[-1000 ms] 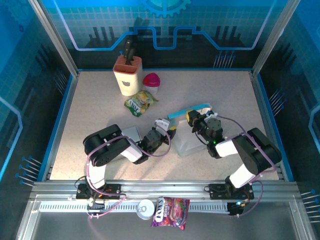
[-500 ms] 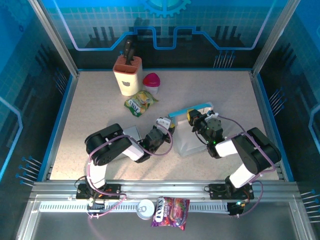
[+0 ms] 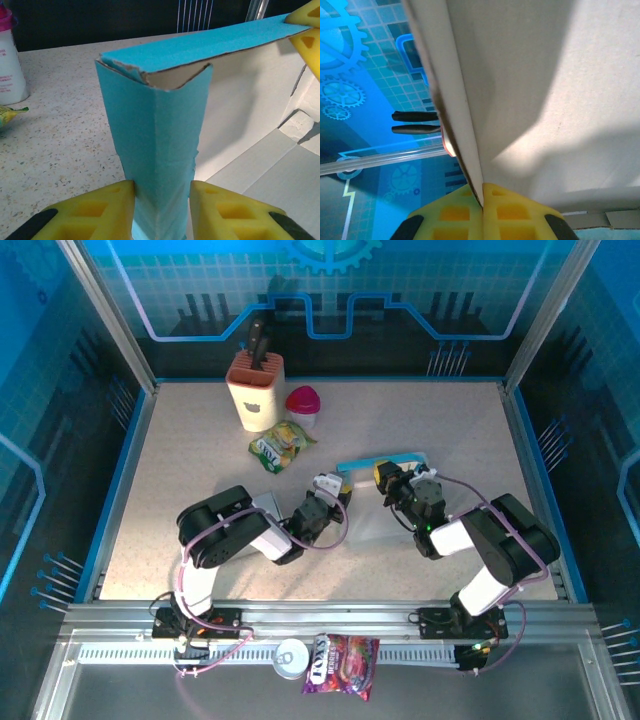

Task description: Fold the paper box

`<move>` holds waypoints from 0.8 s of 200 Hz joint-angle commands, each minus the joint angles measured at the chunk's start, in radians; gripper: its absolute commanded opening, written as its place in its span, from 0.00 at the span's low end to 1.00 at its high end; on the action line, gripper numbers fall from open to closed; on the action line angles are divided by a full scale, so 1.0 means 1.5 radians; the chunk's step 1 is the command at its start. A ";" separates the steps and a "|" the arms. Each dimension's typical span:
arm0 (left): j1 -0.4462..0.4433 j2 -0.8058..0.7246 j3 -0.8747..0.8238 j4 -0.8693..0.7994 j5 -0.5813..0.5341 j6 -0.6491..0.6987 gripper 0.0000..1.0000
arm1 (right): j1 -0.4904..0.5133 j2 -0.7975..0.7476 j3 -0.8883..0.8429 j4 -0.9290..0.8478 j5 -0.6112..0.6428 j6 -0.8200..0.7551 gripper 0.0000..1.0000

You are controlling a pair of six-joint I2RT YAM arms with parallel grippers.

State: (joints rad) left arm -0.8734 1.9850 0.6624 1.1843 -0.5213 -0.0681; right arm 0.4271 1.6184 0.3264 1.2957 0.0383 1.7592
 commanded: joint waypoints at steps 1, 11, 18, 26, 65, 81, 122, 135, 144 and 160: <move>-0.005 0.011 0.033 0.072 0.006 0.014 0.30 | 0.026 0.011 -0.012 -0.027 -0.042 0.006 0.00; -0.004 0.013 0.032 0.077 0.003 0.016 0.26 | 0.026 0.009 -0.011 -0.030 -0.043 0.005 0.00; -0.004 0.015 0.033 0.083 0.002 0.020 0.23 | 0.026 0.010 -0.011 -0.030 -0.043 0.005 0.00; -0.004 0.018 0.034 0.085 0.004 0.023 0.20 | 0.026 0.011 -0.011 -0.029 -0.043 0.005 0.00; -0.005 0.028 0.048 0.082 0.019 0.024 0.06 | 0.031 0.014 -0.011 -0.028 -0.042 0.007 0.00; -0.005 0.028 0.050 0.082 0.014 0.027 0.00 | 0.035 0.013 -0.013 -0.028 -0.038 0.007 0.00; -0.015 0.013 0.056 0.048 -0.044 0.029 0.00 | 0.044 0.012 -0.012 -0.030 -0.032 0.007 0.00; -0.023 0.010 0.062 0.025 -0.073 0.033 0.00 | 0.045 0.009 -0.011 -0.035 -0.028 0.004 0.00; -0.029 0.007 0.066 0.013 -0.093 0.038 0.00 | 0.047 0.008 -0.011 -0.037 -0.027 0.002 0.00; -0.038 0.003 0.065 0.008 -0.113 0.045 0.00 | 0.046 0.002 -0.011 -0.035 -0.027 -0.008 0.00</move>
State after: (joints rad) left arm -0.8902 2.0190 0.7101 1.1645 -0.6685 -0.0380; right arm 0.4480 1.6180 0.3264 1.2987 0.0761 1.7657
